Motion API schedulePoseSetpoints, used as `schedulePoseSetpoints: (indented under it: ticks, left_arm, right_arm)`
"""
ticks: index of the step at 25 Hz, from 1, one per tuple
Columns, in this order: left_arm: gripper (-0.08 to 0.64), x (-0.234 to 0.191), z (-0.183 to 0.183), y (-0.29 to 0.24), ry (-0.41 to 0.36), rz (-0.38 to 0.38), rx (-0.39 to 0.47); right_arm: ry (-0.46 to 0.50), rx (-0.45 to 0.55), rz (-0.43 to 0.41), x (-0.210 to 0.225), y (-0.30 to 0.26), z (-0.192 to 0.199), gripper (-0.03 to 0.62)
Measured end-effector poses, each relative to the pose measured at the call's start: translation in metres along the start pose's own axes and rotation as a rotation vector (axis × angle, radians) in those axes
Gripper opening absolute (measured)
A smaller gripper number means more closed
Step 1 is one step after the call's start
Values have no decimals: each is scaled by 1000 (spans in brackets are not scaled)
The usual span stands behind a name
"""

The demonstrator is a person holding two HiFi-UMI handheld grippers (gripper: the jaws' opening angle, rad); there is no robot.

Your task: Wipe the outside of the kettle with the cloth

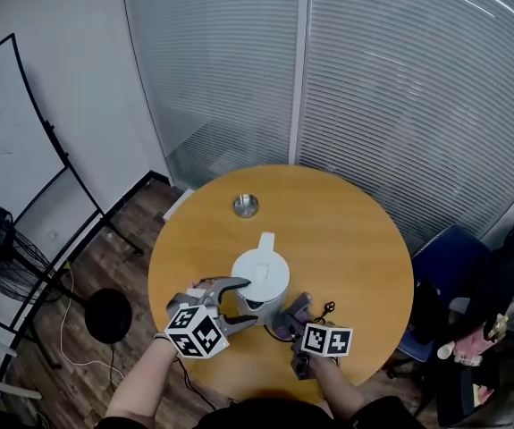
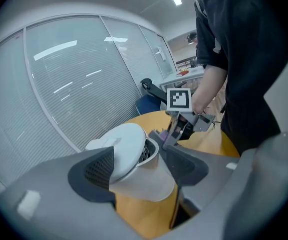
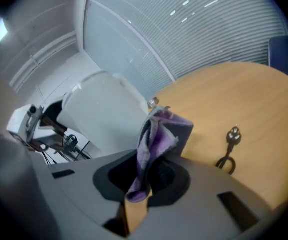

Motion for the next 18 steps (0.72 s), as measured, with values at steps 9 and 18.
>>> schedulePoseSetpoints:
  ticks: [9, 18]
  left_arm:
    - [331, 2, 0, -1, 39, -20, -2]
    - [331, 4, -1, -3, 78, -34, 6]
  right_arm:
    - [160, 299, -61, -41, 89, -66, 41]
    - [228, 260, -95, -55, 66, -80, 41]
Point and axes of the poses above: the fingertips, and each gripper's own axes: y backward along the fingers, x to its right, z out of its underside, the point moved 10 cm from there along y, backward along the fingers, and after that the axes turned 10 degrees about -x, right-handed, at the moved point
